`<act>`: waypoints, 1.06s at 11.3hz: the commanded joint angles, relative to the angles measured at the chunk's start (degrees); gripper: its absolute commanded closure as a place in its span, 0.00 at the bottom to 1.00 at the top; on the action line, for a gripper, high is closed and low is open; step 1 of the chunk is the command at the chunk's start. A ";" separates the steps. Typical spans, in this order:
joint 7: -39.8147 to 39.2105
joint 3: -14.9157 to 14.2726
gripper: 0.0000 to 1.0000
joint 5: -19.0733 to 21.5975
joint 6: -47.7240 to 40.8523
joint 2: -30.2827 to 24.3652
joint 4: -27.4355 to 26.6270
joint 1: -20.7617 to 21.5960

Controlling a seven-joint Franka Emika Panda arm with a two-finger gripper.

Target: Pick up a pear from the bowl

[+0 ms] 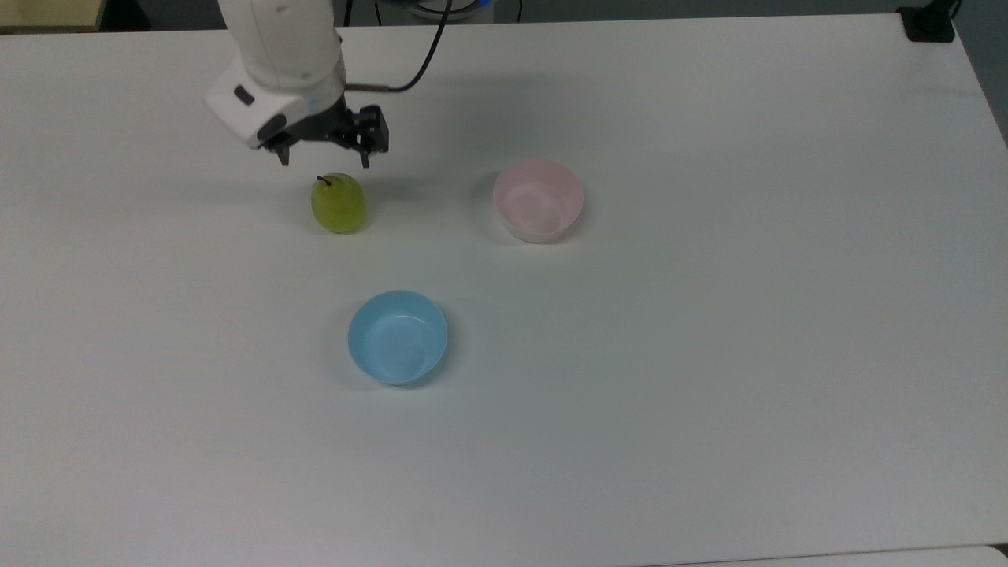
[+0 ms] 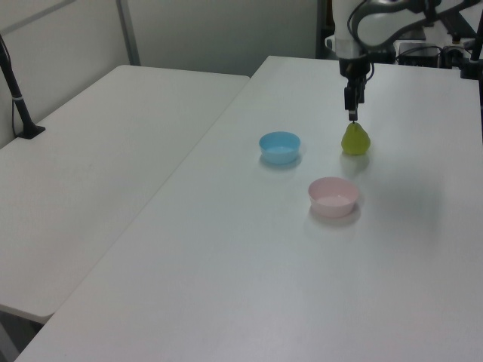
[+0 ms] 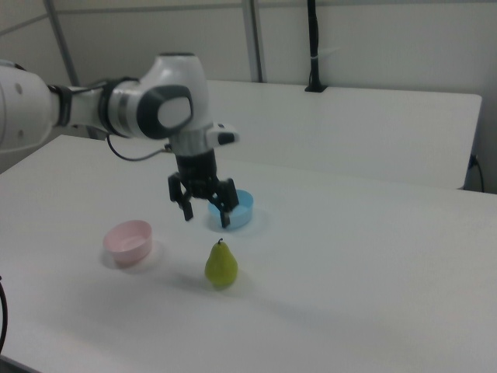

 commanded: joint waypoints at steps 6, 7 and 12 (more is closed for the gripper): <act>8.75 0.33 0.00 0.58 -12.50 -13.49 4.38 12.13; 8.76 0.33 0.00 1.62 -14.17 -13.76 5.87 12.22; 13.68 0.42 0.00 2.25 -15.68 -13.24 7.64 11.87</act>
